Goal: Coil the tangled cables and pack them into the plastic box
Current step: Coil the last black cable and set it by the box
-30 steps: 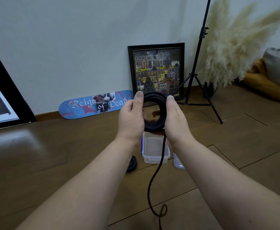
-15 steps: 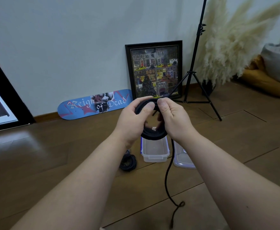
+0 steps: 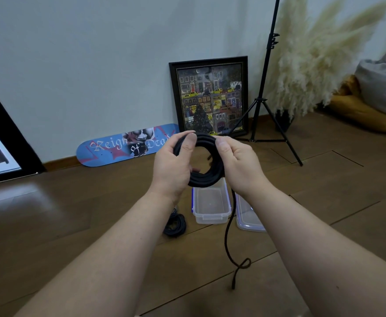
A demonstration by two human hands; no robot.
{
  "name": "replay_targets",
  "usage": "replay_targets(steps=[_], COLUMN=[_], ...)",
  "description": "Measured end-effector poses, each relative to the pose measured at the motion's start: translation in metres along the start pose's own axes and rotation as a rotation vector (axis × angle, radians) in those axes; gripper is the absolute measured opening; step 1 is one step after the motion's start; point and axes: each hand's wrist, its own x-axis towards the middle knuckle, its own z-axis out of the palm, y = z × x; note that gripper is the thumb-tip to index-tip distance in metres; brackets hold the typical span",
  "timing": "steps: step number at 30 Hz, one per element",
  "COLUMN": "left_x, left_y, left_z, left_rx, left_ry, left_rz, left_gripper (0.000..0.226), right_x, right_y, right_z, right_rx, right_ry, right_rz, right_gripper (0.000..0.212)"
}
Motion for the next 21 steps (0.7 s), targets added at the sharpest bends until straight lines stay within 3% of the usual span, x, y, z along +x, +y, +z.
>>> replay_targets(steps=[2, 8, 15, 18, 21], left_x=[0.002, 0.018, 0.026, 0.027, 0.025], left_y=[-0.001, -0.007, -0.013, -0.012, -0.014], left_z=[0.000, -0.013, -0.025, -0.026, -0.023], left_rx=[-0.005, -0.086, -0.079, -0.096, -0.093], left_ry=[0.052, 0.300, 0.403, 0.429, 0.386], left_rz=[-0.015, -0.045, -0.047, -0.052, -0.046], left_gripper=[0.033, 0.025, 0.025, 0.024, 0.028], right_x=[-0.001, -0.007, -0.007, -0.008, -0.006], right_y=[0.001, 0.000, 0.001, -0.004, -0.008], right_z=[0.000, -0.005, -0.006, -0.002, 0.004], right_rx=[-0.054, -0.099, -0.143, -0.056, 0.095], right_ry=[-0.050, -0.249, -0.267, -0.268, -0.198], right_rz=[0.015, 0.146, 0.234, 0.262, 0.354], right_gripper=[0.038, 0.032, 0.022, 0.015, 0.047])
